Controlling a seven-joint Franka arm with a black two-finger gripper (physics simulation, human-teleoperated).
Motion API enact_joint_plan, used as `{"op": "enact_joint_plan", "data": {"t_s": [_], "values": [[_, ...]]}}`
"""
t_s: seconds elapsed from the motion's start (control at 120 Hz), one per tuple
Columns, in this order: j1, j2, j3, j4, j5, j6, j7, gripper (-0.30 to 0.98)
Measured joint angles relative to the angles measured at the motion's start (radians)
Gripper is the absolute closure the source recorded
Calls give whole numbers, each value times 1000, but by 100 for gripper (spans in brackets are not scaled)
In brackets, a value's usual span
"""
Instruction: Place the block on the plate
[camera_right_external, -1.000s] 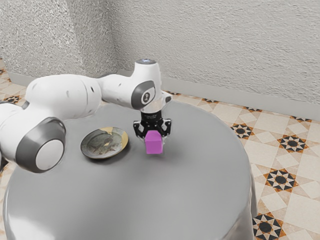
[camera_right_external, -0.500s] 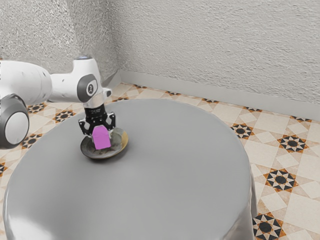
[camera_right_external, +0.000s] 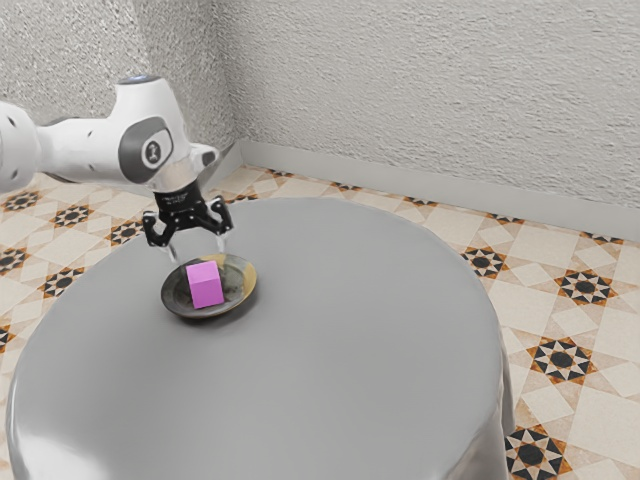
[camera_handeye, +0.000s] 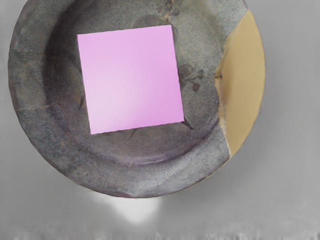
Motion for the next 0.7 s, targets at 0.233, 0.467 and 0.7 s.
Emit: {"op": "enact_joint_plan", "data": {"t_s": [0.233,0.467,0.7], "values": [[1,-105,-40,44,9,-123,217,1],[-72,-145,-27,199,43,-310,405,0],[-102,-147,-31,319,62,-447,540,0]]}}
